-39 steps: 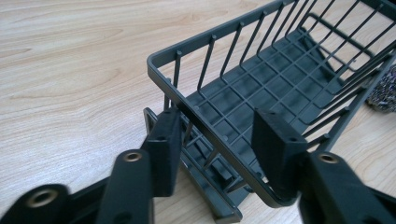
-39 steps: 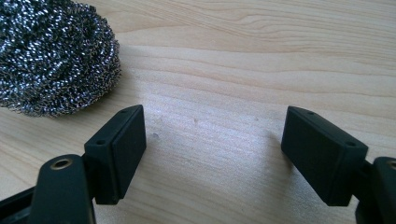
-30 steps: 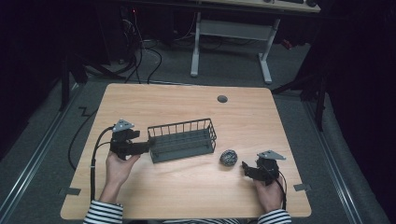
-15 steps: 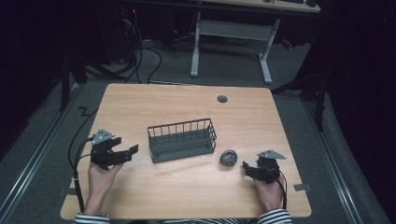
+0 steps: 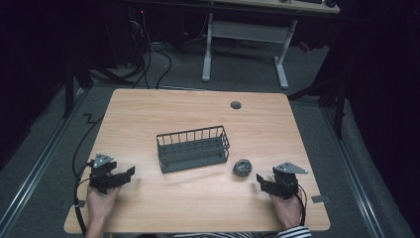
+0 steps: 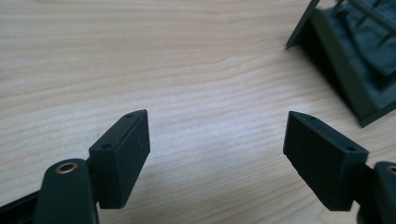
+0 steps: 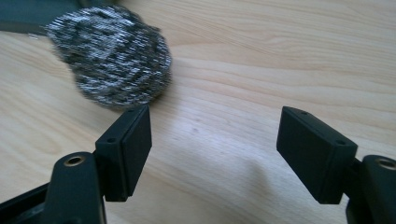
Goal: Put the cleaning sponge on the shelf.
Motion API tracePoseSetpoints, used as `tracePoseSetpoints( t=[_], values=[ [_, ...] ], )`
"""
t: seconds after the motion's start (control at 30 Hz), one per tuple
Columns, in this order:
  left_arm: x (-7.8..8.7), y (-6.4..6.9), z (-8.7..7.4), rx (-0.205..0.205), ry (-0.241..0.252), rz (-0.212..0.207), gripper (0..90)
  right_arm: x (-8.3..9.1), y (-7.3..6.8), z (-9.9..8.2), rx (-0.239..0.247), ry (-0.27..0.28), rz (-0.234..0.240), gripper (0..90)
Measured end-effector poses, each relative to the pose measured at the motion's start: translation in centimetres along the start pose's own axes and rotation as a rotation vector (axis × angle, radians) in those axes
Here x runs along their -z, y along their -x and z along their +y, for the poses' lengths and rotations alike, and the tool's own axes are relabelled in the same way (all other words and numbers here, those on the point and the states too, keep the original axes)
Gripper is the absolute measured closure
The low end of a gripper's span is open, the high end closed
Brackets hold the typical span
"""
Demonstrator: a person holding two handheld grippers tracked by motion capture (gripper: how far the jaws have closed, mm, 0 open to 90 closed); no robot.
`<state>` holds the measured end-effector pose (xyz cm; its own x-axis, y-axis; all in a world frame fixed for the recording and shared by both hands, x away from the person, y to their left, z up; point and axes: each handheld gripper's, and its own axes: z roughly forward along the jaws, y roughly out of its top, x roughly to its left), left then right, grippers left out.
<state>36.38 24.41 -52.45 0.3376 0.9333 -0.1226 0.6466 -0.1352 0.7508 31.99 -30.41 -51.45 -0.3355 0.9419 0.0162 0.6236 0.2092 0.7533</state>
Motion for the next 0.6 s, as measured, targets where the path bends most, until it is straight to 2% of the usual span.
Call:
tracePoseSetpoints(
  t=[0.17, 0.33, 0.37, 0.43, 0.6],
  values=[
    [-0.7, 0.2, -0.6, -0.023, -0.038, 0.035, 22.9, 0.4, -0.7, 0.2, 0.019, 0.019, 0.042, 25.1],
    [-0.9, 0.4, -0.8, -0.037, -0.03, 0.057, 22.3, 0.4, -1.4, 0.6, 0.037, 0.02, 0.073, 23.1],
    [-1.0, 0.6, -1.0, -0.057, -0.024, 0.07, 22.4, 0.4, -1.6, 0.7, 0.04, 0.022, 0.08, 22.8],
    [-1.0, 0.8, -1.0, -0.071, -0.031, 0.082, 22.1, 0.3, -1.9, 1.0, 0.054, 0.026, 0.092, 22.5],
    [-1.0, 0.9, -1.0, -0.074, -0.035, 0.082, 19.7, 0.0, -2.6, 1.9, 0.078, 0.03, 0.12, 21.6]
  ],
)
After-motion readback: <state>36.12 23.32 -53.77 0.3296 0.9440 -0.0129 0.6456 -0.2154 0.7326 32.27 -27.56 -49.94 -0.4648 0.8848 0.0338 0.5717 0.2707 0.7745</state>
